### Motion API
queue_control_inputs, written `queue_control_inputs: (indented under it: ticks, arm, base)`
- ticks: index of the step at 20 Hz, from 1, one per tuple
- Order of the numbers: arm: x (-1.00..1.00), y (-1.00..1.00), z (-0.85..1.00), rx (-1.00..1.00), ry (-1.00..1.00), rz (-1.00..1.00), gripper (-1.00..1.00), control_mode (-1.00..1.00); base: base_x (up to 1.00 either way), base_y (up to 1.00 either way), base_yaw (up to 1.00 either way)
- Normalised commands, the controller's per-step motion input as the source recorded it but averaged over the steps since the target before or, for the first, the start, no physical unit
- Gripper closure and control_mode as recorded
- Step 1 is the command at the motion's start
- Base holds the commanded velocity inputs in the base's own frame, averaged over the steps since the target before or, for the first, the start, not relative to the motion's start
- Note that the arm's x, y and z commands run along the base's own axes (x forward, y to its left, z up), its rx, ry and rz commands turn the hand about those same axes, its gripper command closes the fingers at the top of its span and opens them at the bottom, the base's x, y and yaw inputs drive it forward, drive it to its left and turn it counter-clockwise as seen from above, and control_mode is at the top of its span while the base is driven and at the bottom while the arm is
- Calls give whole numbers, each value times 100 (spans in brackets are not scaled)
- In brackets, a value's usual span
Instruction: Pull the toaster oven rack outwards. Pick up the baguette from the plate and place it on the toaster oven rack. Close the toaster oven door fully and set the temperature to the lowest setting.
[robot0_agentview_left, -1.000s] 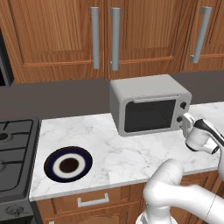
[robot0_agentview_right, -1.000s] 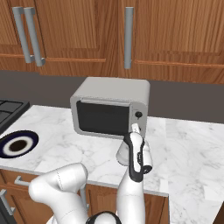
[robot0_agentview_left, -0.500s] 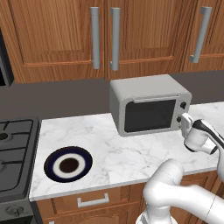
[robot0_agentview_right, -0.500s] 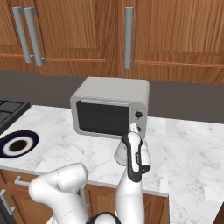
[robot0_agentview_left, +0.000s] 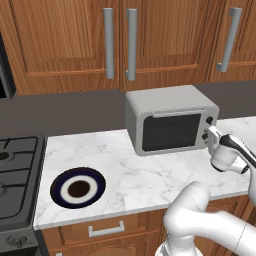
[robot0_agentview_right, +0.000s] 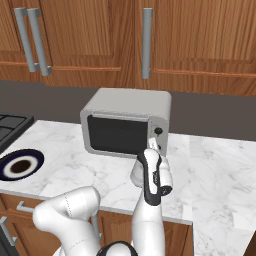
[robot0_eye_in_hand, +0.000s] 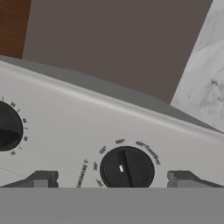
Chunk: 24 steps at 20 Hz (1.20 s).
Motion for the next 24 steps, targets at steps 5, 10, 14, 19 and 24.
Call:
queue_control_inputs:
  ticks: [5, 10, 14, 19, 24]
  arm:
    - [0, -2, -5, 0, 0, 0, -100, -100]
    - [0, -2, -1, 0, 0, 0, -100, -100]
    - [0, 0, 0, 0, 0, 0, -100, -100]
    - [0, 0, -2, 0, 0, 0, -100, -100]
    - [0, 0, 0, 0, 0, 0, -100, -100]
  base:
    - [0, 0, 0]
    - [0, 0, 0]
    - [0, 0, 0]
    - [0, 0, 0]
    - [0, 0, 0]
